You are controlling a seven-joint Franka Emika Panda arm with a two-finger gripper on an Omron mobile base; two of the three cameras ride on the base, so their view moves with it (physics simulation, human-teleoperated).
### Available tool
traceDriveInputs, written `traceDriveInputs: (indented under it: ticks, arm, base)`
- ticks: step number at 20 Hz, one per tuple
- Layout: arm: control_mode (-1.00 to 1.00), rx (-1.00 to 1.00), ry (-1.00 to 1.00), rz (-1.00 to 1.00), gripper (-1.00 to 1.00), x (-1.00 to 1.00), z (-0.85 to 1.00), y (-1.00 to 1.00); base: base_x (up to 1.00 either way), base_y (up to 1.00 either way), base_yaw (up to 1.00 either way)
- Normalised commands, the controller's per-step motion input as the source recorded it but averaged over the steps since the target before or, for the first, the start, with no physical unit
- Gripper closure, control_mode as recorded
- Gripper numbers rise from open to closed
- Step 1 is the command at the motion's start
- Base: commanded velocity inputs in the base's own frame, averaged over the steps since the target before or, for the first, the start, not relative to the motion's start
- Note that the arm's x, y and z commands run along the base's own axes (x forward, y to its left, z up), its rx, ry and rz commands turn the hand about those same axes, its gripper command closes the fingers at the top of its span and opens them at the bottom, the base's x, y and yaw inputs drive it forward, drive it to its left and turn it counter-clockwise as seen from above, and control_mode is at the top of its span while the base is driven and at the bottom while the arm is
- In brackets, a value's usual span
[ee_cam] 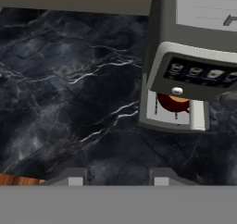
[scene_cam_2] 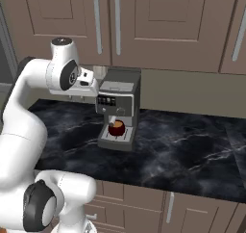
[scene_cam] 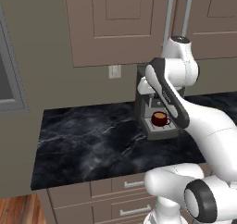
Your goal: Pick up the brewed coffee from the coffee machine and place it next to the breakfast plate on the dining counter.
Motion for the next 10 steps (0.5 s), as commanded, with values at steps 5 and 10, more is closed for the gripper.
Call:
traceDriveInputs:
  ticks: [5, 10]
  arm:
    - [-1.0, 0.0, 0.0, 0.0, -1.0, -0.19, 0.0, -0.03]
    - [-1.0, 0.03, -0.01, 0.0, -1.0, -0.26, -0.03, -0.16]
  base:
    - [0.0, 0.0, 0.0]
    - [0.0, 0.0, 0.0]
